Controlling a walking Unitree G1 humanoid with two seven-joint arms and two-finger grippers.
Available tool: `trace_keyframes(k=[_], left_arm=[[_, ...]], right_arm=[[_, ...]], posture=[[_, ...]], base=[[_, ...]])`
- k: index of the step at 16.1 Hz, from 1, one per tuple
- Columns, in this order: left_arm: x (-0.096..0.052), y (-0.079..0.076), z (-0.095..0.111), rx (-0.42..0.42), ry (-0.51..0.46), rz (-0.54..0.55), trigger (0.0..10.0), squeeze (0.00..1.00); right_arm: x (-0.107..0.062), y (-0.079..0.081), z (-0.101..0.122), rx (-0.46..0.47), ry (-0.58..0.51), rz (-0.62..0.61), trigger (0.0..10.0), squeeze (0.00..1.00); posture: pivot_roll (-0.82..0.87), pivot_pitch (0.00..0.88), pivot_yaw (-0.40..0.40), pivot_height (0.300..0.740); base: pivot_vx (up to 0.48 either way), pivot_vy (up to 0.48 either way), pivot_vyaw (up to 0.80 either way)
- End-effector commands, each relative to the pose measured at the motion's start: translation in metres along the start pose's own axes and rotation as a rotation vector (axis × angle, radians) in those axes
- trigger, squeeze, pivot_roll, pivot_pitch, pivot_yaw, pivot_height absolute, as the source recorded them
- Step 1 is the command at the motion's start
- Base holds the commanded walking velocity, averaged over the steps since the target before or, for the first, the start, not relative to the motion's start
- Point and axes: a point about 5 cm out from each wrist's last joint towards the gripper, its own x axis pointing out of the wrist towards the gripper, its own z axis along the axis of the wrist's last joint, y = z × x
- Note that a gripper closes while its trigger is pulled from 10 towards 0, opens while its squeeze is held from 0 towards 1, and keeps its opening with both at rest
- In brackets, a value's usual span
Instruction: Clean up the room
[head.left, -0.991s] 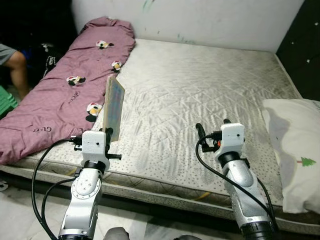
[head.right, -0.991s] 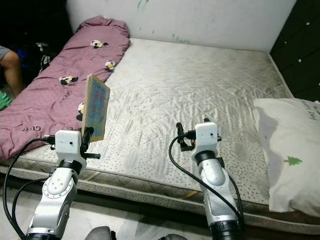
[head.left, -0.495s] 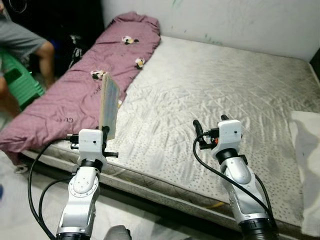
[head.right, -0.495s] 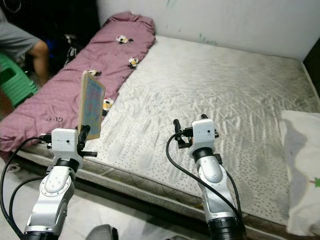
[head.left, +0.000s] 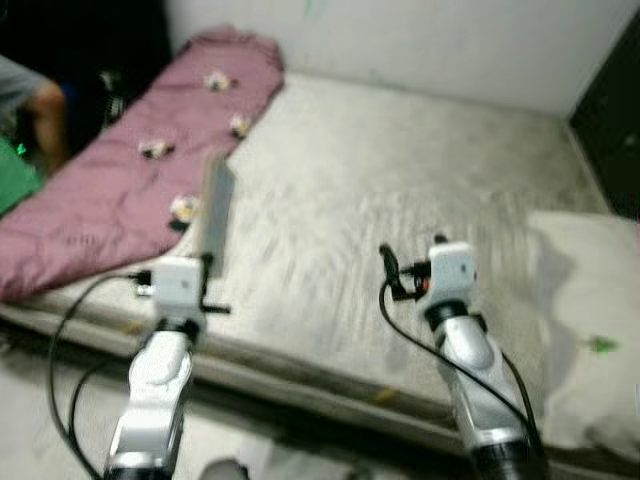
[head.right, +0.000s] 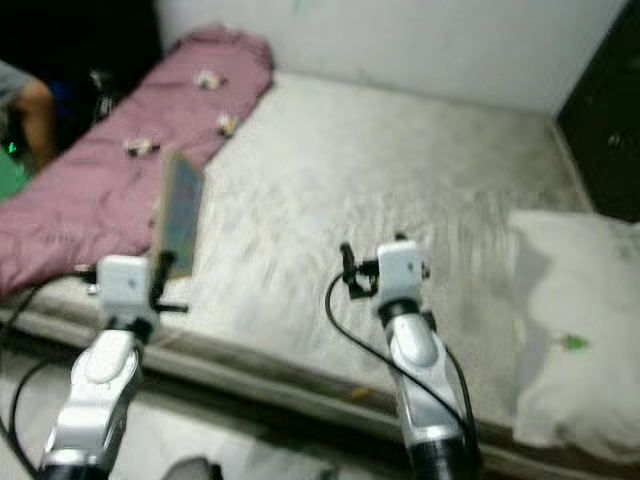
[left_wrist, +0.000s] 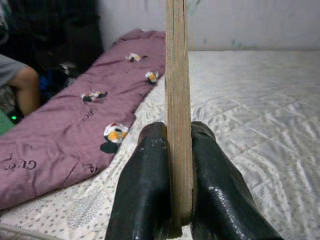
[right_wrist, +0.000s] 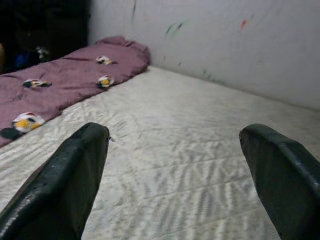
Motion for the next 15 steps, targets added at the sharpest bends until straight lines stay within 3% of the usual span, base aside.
trace_keyframes(k=[1, 7, 13, 15], left_arm=[[0.0017, -0.0099, 0.0081, -0.008, -0.039, -0.033, 10.0, 0.00], [0.0047, -0.0123, 0.0093, -0.013, -0.041, -0.042, 10.0, 0.00], [0.0063, -0.0128, 0.0131, -0.054, -0.066, -0.066, 10.0, 0.00], [0.0041, -0.0140, 0.0124, -0.068, -0.065, -0.073, 10.0, 0.00]], right_arm=[[-0.0018, -0.0081, -0.0012, -0.008, 0.009, -0.023, 10.0, 0.00], [-0.0020, -0.0111, -0.0020, -0.016, 0.011, -0.033, 10.0, 0.00], [-0.0024, -0.0102, -0.0021, -0.010, 0.015, -0.025, 10.0, 0.00], [-0.0011, -0.0128, -0.0023, 0.003, 0.020, -0.031, 10.0, 0.00]], posture=[[-0.02, 0.000, -0.040, 0.740], [-0.03, 0.000, -0.033, 0.740], [-0.03, 0.000, -0.042, 0.740], [-0.03, 0.000, -0.043, 0.740]], base=[[0.000, -0.289, 0.00], [0.000, -0.296, 0.00], [0.000, 0.000, 0.00], [0.253, 0.000, -0.56]])
